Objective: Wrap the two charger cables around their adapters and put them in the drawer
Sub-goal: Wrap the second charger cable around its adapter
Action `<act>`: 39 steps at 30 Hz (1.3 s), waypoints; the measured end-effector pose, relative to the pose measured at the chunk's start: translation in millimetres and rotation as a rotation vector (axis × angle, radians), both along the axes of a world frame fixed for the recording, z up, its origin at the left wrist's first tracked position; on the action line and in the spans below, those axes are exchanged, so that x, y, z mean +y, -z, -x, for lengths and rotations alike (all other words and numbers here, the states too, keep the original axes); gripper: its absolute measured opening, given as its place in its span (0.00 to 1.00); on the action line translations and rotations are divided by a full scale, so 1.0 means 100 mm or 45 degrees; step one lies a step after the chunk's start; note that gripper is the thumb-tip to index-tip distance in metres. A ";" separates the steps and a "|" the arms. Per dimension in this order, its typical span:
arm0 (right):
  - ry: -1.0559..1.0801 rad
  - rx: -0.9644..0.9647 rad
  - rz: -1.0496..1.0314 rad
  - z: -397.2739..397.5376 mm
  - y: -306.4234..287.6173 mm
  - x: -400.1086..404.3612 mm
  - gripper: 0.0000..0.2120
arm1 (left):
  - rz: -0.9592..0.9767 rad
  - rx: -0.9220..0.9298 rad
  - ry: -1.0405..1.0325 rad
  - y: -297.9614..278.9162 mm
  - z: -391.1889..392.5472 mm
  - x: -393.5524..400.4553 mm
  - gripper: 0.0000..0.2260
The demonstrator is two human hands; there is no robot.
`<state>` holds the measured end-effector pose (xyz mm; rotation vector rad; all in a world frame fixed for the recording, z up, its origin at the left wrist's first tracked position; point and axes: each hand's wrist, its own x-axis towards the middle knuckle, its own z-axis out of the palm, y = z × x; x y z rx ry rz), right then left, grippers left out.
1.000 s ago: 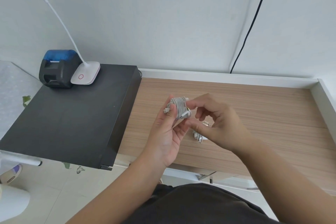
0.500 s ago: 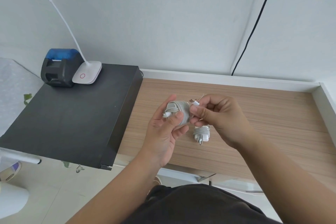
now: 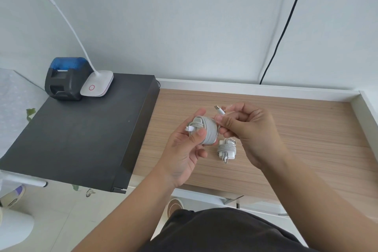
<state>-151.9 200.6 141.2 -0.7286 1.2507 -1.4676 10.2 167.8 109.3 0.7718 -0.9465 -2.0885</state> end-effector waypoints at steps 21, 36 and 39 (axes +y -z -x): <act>-0.289 0.000 -0.017 -0.08 -0.16 0.15 0.05 | 0.365 -0.066 0.265 -0.18 -0.37 -0.20 0.24; -0.275 -0.123 -0.287 -0.15 -0.25 0.03 0.13 | 0.186 0.105 0.317 -0.08 -0.40 -0.28 0.23; -0.318 -0.101 -0.292 -0.14 -0.26 0.00 0.15 | 0.183 0.100 0.342 -0.07 -0.41 -0.32 0.23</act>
